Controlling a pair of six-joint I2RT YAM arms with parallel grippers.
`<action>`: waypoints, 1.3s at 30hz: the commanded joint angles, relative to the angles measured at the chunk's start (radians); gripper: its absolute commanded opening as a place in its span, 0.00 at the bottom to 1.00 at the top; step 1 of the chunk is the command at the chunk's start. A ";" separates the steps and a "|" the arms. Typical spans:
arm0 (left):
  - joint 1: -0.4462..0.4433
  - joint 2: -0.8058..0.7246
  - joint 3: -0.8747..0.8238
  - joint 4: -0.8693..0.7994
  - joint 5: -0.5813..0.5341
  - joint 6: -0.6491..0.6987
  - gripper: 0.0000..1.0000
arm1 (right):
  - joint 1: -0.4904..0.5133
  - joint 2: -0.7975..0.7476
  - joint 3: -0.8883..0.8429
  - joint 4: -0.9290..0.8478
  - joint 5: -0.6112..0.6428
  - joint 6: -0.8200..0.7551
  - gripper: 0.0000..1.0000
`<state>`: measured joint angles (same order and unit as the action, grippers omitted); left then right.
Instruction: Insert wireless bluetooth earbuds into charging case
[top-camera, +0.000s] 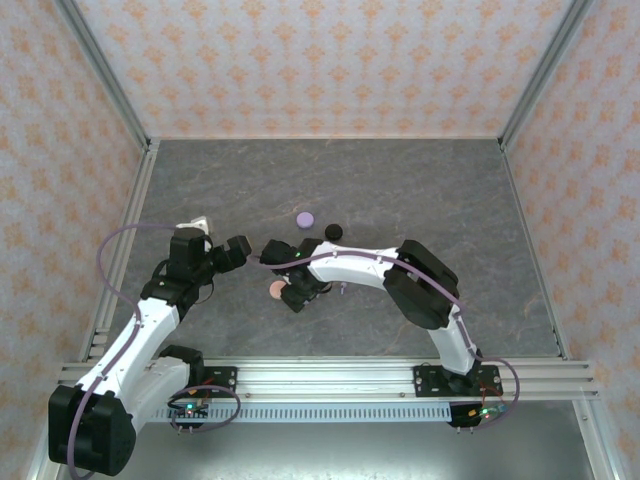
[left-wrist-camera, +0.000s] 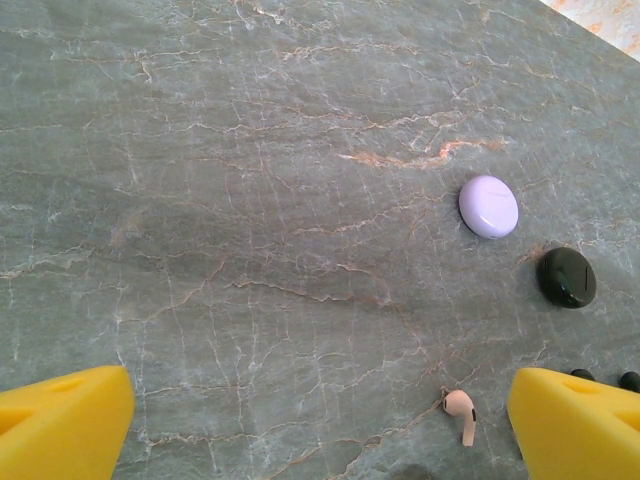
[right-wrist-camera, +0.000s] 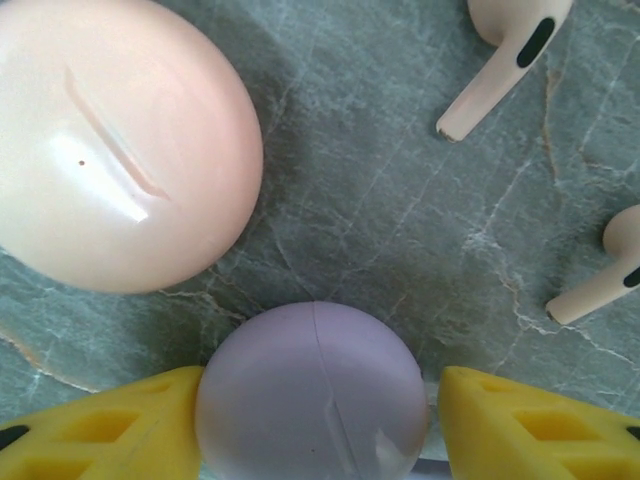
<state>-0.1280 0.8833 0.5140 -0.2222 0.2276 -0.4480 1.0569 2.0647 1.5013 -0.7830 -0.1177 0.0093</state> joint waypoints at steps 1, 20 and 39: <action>0.012 -0.014 0.020 -0.035 -0.008 -0.001 0.96 | -0.008 0.021 -0.024 0.008 0.011 0.006 0.60; 0.012 -0.044 0.078 -0.044 0.145 0.045 0.94 | -0.052 -0.300 -0.203 0.203 0.026 -0.084 0.47; -0.134 -0.024 0.324 0.003 0.674 0.047 0.87 | -0.072 -0.985 -0.602 0.647 0.035 -0.821 0.39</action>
<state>-0.2092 0.8536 0.7944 -0.2466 0.8185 -0.4110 0.9863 1.1156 0.9188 -0.2153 -0.0608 -0.6437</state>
